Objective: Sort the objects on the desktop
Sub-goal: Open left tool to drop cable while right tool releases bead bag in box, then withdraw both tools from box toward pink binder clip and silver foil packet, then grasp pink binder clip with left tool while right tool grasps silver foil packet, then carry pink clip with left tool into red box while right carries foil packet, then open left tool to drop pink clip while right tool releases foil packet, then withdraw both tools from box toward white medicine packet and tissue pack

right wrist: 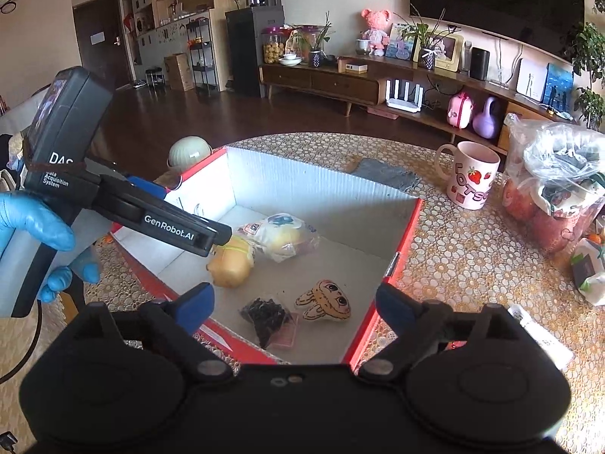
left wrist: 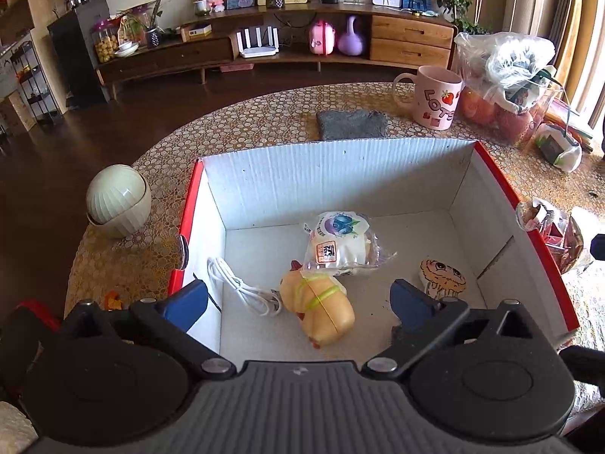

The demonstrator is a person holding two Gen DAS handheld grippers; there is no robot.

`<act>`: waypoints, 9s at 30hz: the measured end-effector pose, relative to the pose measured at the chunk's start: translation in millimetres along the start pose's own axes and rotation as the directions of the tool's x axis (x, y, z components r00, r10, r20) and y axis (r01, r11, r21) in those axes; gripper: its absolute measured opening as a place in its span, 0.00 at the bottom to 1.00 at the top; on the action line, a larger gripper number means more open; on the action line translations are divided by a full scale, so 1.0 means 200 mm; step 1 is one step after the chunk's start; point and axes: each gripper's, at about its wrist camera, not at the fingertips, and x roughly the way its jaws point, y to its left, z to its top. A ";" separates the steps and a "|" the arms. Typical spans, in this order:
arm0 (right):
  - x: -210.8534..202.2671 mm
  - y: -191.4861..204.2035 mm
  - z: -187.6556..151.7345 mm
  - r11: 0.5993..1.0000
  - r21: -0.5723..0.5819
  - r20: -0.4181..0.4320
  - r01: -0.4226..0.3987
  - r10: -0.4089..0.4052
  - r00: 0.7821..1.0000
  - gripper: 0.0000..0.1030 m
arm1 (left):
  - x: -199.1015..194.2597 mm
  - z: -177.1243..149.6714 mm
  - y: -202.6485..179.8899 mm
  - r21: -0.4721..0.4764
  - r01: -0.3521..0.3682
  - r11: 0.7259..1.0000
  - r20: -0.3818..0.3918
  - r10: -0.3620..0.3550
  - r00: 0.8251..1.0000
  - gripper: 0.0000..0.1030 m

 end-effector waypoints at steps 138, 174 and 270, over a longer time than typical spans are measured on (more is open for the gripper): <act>0.00 -1.03 -0.60 0.912 0.289 -0.092 0.290 -0.275 0.957 0.47 | 0.33 0.04 -1.35 -0.072 0.248 0.966 -0.027 -0.250 0.968 0.30; -0.33 -0.29 -0.11 0.990 0.060 0.061 0.126 -0.130 0.990 0.47 | -0.44 0.03 -0.56 -0.051 0.234 0.971 0.192 -0.221 0.956 0.30; -0.25 0.00 -0.09 0.999 -0.011 0.032 0.036 -0.035 0.999 0.86 | -0.28 -0.18 -0.09 -0.143 -0.009 0.990 0.063 0.018 0.998 0.70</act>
